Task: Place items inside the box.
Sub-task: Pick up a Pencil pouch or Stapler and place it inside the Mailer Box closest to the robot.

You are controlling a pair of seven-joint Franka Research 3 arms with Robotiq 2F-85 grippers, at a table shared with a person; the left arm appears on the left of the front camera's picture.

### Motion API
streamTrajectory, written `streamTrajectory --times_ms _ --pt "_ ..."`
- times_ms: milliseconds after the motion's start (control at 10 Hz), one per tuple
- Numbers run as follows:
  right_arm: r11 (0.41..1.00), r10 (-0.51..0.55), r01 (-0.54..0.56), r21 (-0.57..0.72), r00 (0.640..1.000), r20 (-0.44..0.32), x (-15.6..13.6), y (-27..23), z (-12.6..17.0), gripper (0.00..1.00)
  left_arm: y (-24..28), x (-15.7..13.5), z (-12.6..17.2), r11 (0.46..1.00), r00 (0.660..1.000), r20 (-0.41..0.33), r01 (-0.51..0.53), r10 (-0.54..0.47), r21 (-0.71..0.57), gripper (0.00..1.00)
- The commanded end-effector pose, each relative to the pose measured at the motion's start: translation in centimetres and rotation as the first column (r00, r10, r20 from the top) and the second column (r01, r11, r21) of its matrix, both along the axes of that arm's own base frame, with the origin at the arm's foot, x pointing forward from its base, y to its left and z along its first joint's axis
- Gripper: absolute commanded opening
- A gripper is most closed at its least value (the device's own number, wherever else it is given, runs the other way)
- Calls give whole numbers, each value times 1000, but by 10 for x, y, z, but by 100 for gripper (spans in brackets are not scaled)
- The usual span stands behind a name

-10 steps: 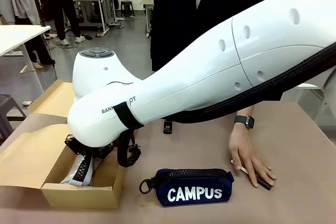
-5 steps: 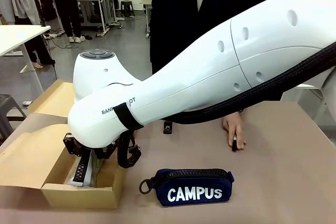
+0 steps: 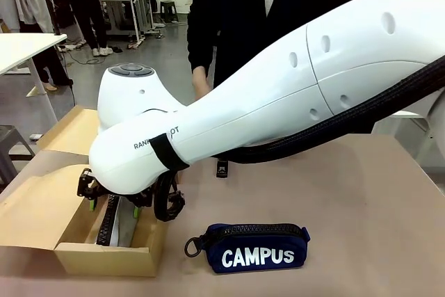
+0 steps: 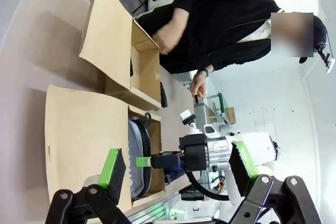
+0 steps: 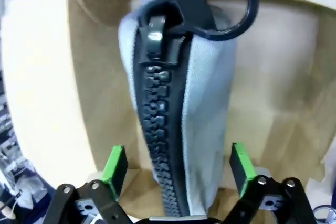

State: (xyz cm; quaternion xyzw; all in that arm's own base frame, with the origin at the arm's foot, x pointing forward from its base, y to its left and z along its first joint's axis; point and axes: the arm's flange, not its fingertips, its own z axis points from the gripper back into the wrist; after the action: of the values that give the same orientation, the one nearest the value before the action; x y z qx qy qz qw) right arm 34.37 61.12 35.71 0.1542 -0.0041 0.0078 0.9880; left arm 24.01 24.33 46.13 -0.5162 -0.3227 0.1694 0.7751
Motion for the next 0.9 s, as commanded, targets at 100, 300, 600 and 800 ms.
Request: streamTrajectory --times_ms 100,300,600,800 --pt "989 135 -132 73 990 -41 -19 -34 40 100 0 1 0 1000 1000 27 2 -2 -1 100" --pt "951 301 -310 10 915 -267 -62 -74 83 100 0 1 0 1000 1000 27 2 -2 -1 100" --pt "909 389 -416 -6 855 -343 -123 -181 121 100 0 1 0 1000 1000 27 2 -2 -1 100" --pt "975 180 -139 176 952 -247 -113 -280 126 100 0 1 0 1000 1000 27 2 -2 -1 100"
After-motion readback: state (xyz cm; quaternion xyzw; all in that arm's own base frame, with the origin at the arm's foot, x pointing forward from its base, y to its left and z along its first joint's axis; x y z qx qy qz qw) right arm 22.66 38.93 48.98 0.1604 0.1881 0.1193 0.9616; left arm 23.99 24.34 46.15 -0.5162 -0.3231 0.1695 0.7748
